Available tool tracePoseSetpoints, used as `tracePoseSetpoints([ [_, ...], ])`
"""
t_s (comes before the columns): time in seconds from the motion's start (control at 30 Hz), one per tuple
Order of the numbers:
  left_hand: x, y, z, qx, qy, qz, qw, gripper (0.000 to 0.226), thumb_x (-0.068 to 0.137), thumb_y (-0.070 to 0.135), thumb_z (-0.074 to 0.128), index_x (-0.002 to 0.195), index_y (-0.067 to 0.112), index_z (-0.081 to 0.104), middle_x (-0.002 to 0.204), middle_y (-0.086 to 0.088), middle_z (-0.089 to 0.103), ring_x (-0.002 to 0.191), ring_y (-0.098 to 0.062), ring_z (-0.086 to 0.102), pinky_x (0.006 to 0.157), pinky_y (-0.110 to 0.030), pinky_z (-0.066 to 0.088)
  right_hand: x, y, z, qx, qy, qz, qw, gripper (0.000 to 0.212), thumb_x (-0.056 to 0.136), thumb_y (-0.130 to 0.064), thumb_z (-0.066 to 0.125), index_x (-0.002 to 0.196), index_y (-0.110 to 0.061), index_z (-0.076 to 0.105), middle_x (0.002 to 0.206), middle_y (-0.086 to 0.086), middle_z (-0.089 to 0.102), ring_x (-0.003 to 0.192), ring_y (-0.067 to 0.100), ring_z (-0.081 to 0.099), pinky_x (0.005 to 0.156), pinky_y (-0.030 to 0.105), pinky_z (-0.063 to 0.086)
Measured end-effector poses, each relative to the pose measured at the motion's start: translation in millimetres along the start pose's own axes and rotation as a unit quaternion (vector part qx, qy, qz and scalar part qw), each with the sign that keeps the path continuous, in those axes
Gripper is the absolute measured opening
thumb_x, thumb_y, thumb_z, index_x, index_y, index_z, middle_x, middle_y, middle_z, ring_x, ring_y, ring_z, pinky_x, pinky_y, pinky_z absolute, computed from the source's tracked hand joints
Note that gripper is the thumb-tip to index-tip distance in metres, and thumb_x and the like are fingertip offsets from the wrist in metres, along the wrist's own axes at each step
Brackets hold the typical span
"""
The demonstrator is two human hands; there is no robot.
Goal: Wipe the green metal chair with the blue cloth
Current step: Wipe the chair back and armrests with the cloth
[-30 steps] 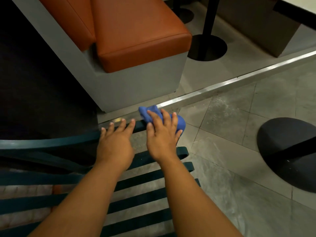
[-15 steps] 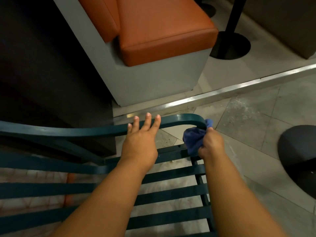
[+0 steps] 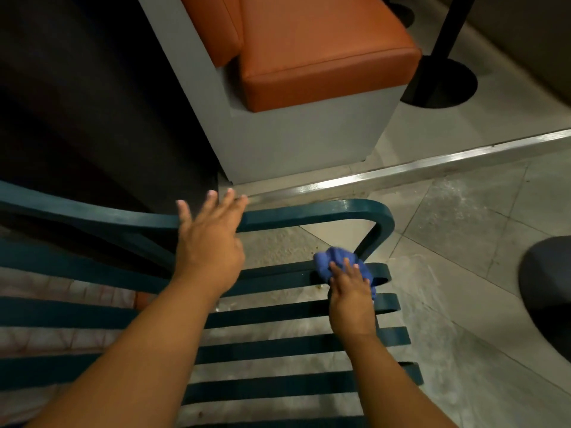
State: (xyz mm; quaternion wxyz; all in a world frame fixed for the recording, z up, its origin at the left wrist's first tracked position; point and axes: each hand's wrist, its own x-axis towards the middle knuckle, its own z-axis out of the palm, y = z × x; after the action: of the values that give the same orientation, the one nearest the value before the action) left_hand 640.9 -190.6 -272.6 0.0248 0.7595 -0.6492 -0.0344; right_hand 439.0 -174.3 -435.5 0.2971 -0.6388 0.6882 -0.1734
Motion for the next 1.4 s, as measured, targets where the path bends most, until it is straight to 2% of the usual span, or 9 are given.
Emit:
tracePoseSetpoints([
  [0.07, -2.7, -14.1, 2.1, 0.035, 0.003, -0.044, 0.998, 0.061, 0.095, 0.015, 0.04, 0.151, 0.027, 0.018, 0.16, 0.003, 0.013, 0.148, -0.02, 0.004, 0.116, -0.05, -0.007, 6.6, 6.7, 17.2, -0.165, -0.06, -0.031, 0.984, 0.061, 0.098, -0.015, 0.044, 0.151, -0.026, 0.016, 0.16, 0.008, 0.002, 0.147, 0.028, -0.005, 0.117, 0.045, -0.004],
  [0.27, -7.6, -25.2, 11.8, -0.007, -0.035, -0.049, 0.998, 0.066, 0.095, 0.005, 0.037, 0.153, 0.023, 0.011, 0.161, 0.002, 0.006, 0.148, -0.021, -0.003, 0.119, -0.038, -0.005, 11.9, -54.9, 77.3, -0.278, -0.225, -0.093, 0.929, 0.104, 0.082, -0.012, 0.068, 0.151, -0.021, -0.009, 0.158, 0.01, -0.018, 0.144, 0.033, -0.015, 0.113, 0.05, -0.01],
  [0.4, -4.8, -24.8, 13.4, 0.007, -0.029, -0.054, 0.998, 0.069, 0.093, 0.004, 0.04, 0.153, 0.022, 0.011, 0.161, 0.002, 0.007, 0.148, -0.021, -0.002, 0.119, -0.039, -0.003, 7.6, -101.6, 116.7, -0.294, -0.318, -0.189, 0.881, 0.096, 0.085, -0.015, 0.063, 0.152, -0.025, -0.005, 0.158, 0.005, -0.018, 0.144, 0.032, -0.017, 0.114, 0.052, -0.008],
  [0.53, -6.2, -23.7, 16.0, 0.006, -0.01, -0.057, 0.998, 0.07, 0.092, 0.004, 0.04, 0.153, 0.023, 0.011, 0.161, 0.002, 0.008, 0.148, -0.021, -0.001, 0.119, -0.038, -0.004, 6.3, -84.1, 106.4, -0.294, -0.299, -0.264, 0.869, 0.088, 0.086, -0.013, 0.06, 0.152, -0.028, 0.004, 0.159, 0.001, -0.013, 0.145, 0.027, -0.015, 0.115, 0.047, -0.007],
  [0.77, -12.6, -22.9, 24.0, -0.006, 0.011, -0.046, 0.999, 0.07, 0.093, 0.009, 0.04, 0.153, 0.023, 0.006, 0.161, 0.002, 0.003, 0.147, -0.021, -0.007, 0.119, -0.04, -0.006, 16.7, -0.9, 29.4, -0.239, -0.167, -0.229, 0.929, 0.069, 0.091, -0.009, 0.05, 0.149, -0.034, 0.02, 0.16, -0.005, 0.006, 0.147, 0.021, -0.003, 0.113, 0.039, -0.011],
  [0.97, -59.3, -19.5, 72.2, -0.051, 0.071, 0.04, 0.995, 0.08, 0.078, 0.002, 0.047, 0.15, 0.018, 0.017, 0.159, -0.008, 0.018, 0.147, -0.026, 0.008, 0.118, -0.048, 0.013, 53.3, 6.4, 2.4, -0.207, -0.142, -0.17, 0.953, 0.068, 0.079, 0.0, 0.063, 0.137, -0.032, 0.044, 0.14, 0.0, 0.048, 0.127, 0.021, 0.045, 0.107, 0.033, 0.032],
  [1.07, -68.9, -16.4, 98.1, -0.071, 0.016, 0.031, 0.997, 0.085, 0.08, 0.0, 0.054, 0.151, 0.022, 0.013, 0.16, -0.004, 0.014, 0.147, -0.023, 0.01, 0.119, -0.044, 0.017, 74.3, 3.8, -3.5, -0.121, -0.089, -0.135, 0.979, 0.07, 0.078, 0.008, 0.062, 0.139, -0.024, 0.045, 0.133, 0.006, 0.052, 0.119, 0.025, 0.051, 0.104, 0.036, 0.04],
  [1.2, -56.2, -19.0, 116.8, -0.066, -0.075, 0.0, 0.995, 0.078, 0.097, 0.012, 0.039, 0.144, 0.035, -0.019, 0.156, 0.01, -0.025, 0.143, -0.01, -0.021, 0.12, -0.035, -0.001, 106.9, 0.4, 1.5, -0.162, -0.045, -0.153, 0.974, 0.079, 0.071, 0.008, 0.07, 0.14, -0.022, 0.043, 0.134, 0.008, 0.051, 0.117, 0.029, 0.05, 0.099, 0.038, 0.043],
  [1.4, -28.7, -22.7, 137.8, -0.062, -0.113, -0.037, 0.991, 0.071, 0.1, 0.015, 0.038, 0.151, 0.031, -0.009, 0.158, 0.008, -0.02, 0.145, -0.013, -0.017, 0.12, -0.037, 0.004, 151.2, 4.3, 14.2, -0.251, -0.077, -0.163, 0.951, 0.058, 0.083, 0.002, 0.056, 0.135, -0.021, 0.047, 0.125, 0.008, 0.055, 0.114, 0.029, 0.049, 0.095, 0.04, 0.045],
])
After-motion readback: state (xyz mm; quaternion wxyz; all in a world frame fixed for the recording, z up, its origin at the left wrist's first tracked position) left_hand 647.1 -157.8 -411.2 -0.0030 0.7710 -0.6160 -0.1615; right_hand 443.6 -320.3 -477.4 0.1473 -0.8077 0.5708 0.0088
